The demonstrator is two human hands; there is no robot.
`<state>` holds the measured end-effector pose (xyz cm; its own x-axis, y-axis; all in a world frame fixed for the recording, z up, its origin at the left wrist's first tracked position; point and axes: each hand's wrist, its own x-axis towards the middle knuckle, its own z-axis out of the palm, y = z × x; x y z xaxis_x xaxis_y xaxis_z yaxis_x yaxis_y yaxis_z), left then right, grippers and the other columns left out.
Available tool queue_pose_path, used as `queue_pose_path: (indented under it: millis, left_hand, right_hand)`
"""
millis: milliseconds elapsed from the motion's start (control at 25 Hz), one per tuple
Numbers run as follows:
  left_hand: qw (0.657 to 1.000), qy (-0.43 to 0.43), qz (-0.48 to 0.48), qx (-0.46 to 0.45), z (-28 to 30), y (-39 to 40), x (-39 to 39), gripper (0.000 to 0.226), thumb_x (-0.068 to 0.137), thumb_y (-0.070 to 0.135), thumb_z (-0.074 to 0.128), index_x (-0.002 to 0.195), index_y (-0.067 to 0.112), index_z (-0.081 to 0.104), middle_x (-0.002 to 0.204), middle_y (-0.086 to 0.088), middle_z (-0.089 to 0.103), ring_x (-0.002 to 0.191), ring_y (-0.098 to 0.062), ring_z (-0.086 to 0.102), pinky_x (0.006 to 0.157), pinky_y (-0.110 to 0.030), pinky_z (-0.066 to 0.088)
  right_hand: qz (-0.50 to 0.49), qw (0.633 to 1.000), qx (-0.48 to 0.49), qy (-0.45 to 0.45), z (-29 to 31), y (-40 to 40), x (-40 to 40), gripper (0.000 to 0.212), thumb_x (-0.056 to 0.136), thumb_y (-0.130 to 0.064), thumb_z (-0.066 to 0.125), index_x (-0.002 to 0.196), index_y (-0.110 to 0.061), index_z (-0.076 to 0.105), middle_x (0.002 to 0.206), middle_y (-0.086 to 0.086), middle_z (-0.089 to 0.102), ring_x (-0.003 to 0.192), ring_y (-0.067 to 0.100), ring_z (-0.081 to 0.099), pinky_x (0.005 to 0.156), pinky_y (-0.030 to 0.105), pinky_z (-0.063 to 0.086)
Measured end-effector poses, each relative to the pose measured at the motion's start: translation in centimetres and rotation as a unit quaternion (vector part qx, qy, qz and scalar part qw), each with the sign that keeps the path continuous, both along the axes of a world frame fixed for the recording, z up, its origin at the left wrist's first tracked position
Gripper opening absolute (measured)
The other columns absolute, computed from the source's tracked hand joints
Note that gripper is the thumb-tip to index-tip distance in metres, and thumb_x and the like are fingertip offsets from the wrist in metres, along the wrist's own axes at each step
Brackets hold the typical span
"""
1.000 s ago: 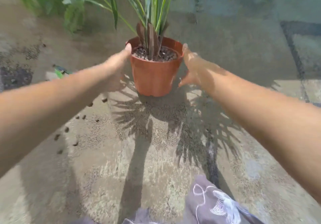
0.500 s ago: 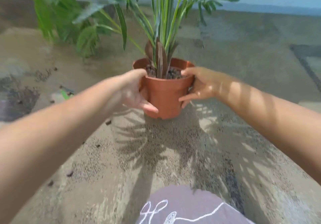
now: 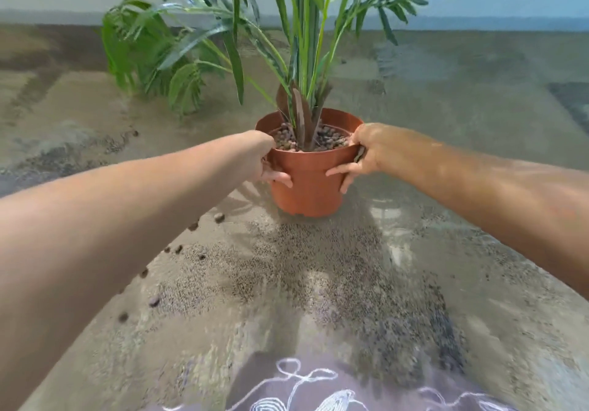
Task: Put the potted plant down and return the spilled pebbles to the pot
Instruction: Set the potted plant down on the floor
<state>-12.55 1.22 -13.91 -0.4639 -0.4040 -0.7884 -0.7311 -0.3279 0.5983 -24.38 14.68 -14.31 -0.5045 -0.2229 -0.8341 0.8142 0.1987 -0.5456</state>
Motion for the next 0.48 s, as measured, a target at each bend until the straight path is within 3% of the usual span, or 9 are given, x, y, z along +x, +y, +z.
queue_pose_path:
  millis: [40,120,200,280,400,480]
  left_hand:
    - [1.000,0.009,0.004,-0.016,-0.3,-0.3,0.0,0.027,0.095,0.015,0.039,0.116,-0.002,0.039,0.075,-0.028,0.062,0.077,-0.042,0.066,0.059,-0.041,0.057]
    - [0.999,0.031,0.008,-0.034,-0.7,-0.8,-0.1,0.021,0.094,0.012,0.039,0.112,0.001,0.037,0.080,-0.026,0.057,0.071,-0.042,0.065,0.054,-0.044,0.057]
    - [0.998,0.047,0.018,-0.046,-0.7,-1.7,-0.2,0.019,0.095,0.013,0.036,0.110,0.002,0.035,0.084,-0.027,0.056,0.067,-0.041,0.065,0.048,-0.046,0.055]
    - [0.995,0.063,0.031,-0.072,-0.5,-3.1,-0.8,0.019,0.095,0.013,0.035,0.109,0.000,0.035,0.079,-0.028,0.057,0.075,-0.042,0.066,0.057,-0.047,0.057]
    - [0.986,0.091,0.075,-0.119,-0.3,-6.0,-2.3,0.016,0.091,0.009,0.044,0.100,-0.003,0.038,0.052,-0.026,0.059,0.083,-0.041,0.067,0.078,-0.046,0.056]
    - [0.980,0.093,0.086,-0.152,-1.0,-7.9,-3.0,0.014,0.090,0.009,0.045,0.092,-0.005,0.043,0.039,-0.022,0.058,0.069,-0.035,0.068,0.070,-0.045,0.058]
  right_hand:
    - [0.000,1.000,0.004,0.003,0.0,-0.2,0.0,0.056,0.091,0.005,0.039,0.141,-0.012,0.022,0.150,0.030,0.001,0.087,0.077,0.016,0.047,0.068,0.047]
    - [-0.011,1.000,-0.004,-0.009,0.2,-0.4,0.0,0.056,0.088,0.007,0.040,0.139,-0.009,0.024,0.149,0.032,0.000,0.102,0.077,0.011,0.043,0.065,0.046]
    - [-0.013,0.999,-0.026,-0.016,0.8,-1.2,0.2,0.045,0.091,0.007,0.037,0.133,-0.003,0.028,0.150,0.033,-0.001,0.120,0.073,0.001,0.059,0.062,0.052]
    - [-0.010,0.999,-0.051,-0.002,1.2,-2.5,0.1,0.043,0.091,0.007,0.034,0.132,-0.005,0.030,0.151,0.031,-0.002,0.125,0.070,-0.001,0.073,0.057,0.053]
    - [-0.019,0.993,-0.116,0.024,0.1,-5.0,-0.8,0.054,0.088,0.006,0.033,0.139,-0.010,0.027,0.153,0.024,0.001,0.126,0.068,-0.005,0.074,0.059,0.051]
    - [-0.017,0.987,-0.155,0.044,-1.1,-7.1,-0.9,0.056,0.085,0.007,0.029,0.138,-0.011,0.028,0.152,0.022,0.008,0.125,0.069,-0.004,0.082,0.061,0.048]
